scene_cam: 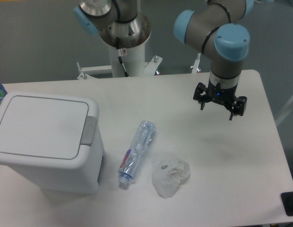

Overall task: Open the trash can
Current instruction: 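Move the gripper over the trash can lid edge near the bottle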

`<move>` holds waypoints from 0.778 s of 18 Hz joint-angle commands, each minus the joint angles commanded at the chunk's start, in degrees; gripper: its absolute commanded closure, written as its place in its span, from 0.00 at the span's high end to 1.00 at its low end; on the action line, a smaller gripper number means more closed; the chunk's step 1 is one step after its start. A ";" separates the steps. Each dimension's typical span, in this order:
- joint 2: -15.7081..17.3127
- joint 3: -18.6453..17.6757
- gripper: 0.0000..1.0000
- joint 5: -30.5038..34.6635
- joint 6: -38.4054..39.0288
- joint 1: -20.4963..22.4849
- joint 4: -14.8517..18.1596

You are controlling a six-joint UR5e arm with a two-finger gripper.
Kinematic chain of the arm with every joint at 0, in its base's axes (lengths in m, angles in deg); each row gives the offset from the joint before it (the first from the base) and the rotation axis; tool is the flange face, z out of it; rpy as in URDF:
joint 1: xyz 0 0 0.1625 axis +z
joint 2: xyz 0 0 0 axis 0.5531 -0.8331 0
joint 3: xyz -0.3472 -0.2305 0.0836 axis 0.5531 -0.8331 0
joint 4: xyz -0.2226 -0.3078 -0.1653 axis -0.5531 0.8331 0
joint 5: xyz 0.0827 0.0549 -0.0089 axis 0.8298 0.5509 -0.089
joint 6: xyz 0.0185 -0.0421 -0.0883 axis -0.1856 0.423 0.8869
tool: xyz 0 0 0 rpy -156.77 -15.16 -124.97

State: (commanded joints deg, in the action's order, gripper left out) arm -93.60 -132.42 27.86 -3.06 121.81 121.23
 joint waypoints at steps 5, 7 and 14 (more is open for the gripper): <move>0.61 -0.09 1.00 -0.70 0.53 -0.35 0.44; 0.79 -0.17 1.00 -1.58 1.22 -0.96 0.62; 1.93 1.67 1.00 -6.93 15.63 -5.27 0.27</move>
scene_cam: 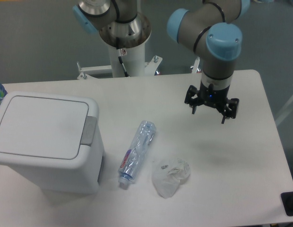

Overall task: Open the trash can
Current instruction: 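Move the gripper over the trash can lid edge near the bottle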

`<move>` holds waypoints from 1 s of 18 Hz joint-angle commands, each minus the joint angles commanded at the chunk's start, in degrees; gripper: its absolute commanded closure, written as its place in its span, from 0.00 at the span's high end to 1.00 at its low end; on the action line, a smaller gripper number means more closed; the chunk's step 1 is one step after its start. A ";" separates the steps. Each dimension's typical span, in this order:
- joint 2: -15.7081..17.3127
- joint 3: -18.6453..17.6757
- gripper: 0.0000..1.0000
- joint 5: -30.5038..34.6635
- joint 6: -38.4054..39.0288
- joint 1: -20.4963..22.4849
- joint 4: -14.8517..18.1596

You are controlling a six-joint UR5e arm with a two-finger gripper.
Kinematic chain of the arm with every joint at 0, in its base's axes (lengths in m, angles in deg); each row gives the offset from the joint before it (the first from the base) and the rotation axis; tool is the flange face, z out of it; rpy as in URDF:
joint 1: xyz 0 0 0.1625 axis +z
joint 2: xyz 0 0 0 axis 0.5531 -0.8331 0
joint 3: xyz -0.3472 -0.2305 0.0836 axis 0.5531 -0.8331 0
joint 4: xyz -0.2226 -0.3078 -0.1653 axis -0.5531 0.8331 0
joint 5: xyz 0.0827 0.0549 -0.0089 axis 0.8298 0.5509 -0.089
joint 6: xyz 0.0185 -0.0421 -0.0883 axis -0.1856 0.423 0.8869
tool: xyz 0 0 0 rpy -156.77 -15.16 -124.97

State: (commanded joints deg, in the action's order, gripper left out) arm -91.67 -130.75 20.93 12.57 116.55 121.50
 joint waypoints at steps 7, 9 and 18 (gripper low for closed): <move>0.01 6.32 1.00 -6.08 14.68 -3.25 0.09; -0.43 7.90 1.00 -6.16 18.72 -4.92 0.00; 0.27 10.82 1.00 -13.62 20.14 -11.16 -2.80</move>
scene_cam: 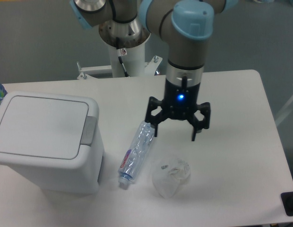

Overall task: Open the trash can
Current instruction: 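Move the gripper over the trash can lid edge near the bottle, then lower the gripper onto the lid's push button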

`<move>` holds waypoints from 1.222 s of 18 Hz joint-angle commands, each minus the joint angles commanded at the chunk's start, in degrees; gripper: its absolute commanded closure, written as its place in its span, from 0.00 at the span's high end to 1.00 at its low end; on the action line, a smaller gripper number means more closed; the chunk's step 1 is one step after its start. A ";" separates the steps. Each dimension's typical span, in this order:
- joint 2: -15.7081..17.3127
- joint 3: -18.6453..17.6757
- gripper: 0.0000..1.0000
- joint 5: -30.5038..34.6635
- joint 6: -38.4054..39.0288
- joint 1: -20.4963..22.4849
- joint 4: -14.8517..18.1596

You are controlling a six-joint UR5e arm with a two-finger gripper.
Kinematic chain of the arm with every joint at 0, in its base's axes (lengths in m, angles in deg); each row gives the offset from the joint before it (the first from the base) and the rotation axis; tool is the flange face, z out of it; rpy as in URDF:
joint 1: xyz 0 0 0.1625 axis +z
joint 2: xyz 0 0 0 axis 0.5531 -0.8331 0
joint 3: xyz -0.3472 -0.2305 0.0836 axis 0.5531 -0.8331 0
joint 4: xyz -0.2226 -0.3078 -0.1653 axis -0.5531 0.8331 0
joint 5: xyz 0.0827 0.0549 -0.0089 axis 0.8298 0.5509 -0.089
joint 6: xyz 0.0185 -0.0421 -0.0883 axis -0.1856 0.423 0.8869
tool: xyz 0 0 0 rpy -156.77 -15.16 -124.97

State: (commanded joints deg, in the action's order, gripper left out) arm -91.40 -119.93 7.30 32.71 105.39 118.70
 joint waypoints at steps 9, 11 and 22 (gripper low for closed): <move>4.22 -2.99 1.00 -2.03 11.59 -5.19 -3.71; 3.87 -3.17 1.00 -1.95 11.87 -5.37 -4.67; 4.13 -5.89 1.00 -1.15 11.87 -6.34 -5.73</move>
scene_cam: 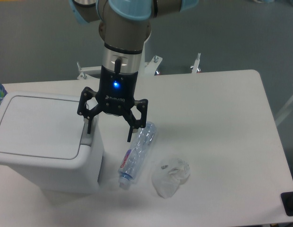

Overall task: Open the trash can
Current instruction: 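Lower the gripper onto the lid's push button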

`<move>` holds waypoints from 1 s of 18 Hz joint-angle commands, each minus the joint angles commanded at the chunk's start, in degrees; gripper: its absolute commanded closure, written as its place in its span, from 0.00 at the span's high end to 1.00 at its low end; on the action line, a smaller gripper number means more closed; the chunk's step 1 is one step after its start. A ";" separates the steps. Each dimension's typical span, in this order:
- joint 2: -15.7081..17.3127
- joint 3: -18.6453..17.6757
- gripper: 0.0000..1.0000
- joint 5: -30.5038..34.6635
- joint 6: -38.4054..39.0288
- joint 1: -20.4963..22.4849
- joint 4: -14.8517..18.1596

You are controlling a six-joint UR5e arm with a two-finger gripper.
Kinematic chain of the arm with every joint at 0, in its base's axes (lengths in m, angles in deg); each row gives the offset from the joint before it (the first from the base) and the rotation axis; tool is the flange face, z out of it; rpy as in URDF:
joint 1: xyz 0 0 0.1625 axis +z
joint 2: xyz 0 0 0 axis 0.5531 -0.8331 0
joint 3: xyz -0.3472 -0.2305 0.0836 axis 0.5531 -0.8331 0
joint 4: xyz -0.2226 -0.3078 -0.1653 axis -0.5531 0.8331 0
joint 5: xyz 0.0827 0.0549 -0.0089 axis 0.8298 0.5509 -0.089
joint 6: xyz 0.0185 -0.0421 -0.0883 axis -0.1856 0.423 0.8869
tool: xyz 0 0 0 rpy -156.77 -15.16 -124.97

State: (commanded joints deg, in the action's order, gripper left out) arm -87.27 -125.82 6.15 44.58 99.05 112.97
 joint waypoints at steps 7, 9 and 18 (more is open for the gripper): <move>-0.26 -0.62 1.00 0.00 -0.26 0.00 -0.18; -0.44 -0.62 1.00 0.09 -0.26 -0.09 -0.18; -0.70 -1.41 1.00 0.62 -0.53 -0.44 -0.52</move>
State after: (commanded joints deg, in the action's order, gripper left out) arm -87.98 -127.23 6.77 44.05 98.61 112.44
